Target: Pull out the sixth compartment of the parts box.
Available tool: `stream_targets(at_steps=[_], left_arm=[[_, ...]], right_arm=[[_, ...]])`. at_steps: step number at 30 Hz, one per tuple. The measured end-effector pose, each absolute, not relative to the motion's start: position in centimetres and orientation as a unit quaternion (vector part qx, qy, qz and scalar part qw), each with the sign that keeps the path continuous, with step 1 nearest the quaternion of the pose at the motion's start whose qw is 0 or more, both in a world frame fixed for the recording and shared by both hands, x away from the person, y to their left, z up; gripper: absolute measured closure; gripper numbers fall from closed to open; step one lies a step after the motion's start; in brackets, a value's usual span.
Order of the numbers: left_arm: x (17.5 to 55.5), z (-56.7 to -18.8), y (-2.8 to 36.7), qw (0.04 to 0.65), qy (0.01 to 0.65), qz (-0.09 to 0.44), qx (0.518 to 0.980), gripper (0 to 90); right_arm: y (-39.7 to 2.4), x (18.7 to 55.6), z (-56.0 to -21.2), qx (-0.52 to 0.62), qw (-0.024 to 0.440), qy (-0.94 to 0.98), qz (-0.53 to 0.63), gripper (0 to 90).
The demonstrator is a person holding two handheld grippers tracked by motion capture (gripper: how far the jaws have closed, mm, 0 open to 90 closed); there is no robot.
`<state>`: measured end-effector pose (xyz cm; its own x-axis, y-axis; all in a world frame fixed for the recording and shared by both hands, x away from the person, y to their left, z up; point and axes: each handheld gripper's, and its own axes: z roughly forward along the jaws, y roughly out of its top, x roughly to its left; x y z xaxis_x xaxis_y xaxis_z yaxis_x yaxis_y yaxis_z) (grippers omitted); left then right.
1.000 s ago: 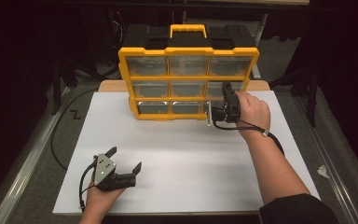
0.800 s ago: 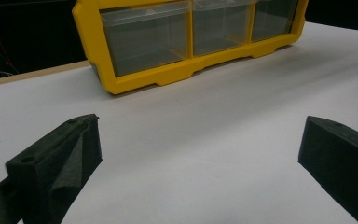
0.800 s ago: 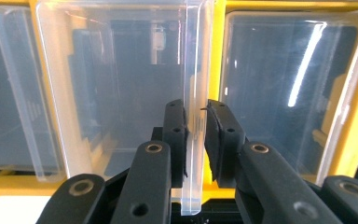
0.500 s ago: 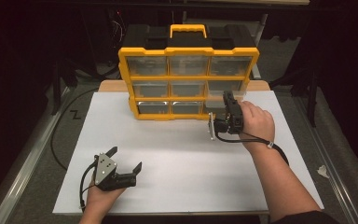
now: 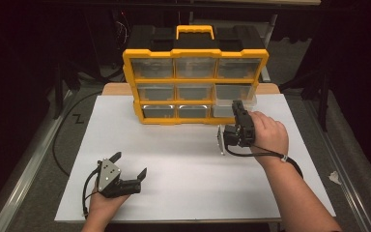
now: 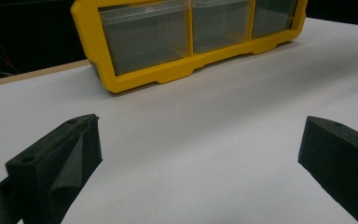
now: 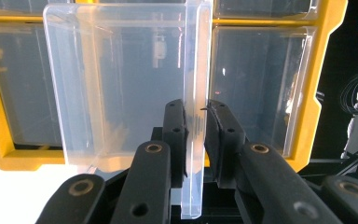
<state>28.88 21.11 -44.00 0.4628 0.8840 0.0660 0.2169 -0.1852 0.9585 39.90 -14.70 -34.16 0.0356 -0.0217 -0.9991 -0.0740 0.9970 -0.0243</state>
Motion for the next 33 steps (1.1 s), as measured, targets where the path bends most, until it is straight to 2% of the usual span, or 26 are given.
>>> stream_targets(at_steps=[33], left_arm=[[28.9,-44.0,21.3,0.501,0.397,0.332,0.693,0.3]], right_arm=[[-15.0,38.7,-35.0,-0.038,0.726,0.686,0.025,79.8]])
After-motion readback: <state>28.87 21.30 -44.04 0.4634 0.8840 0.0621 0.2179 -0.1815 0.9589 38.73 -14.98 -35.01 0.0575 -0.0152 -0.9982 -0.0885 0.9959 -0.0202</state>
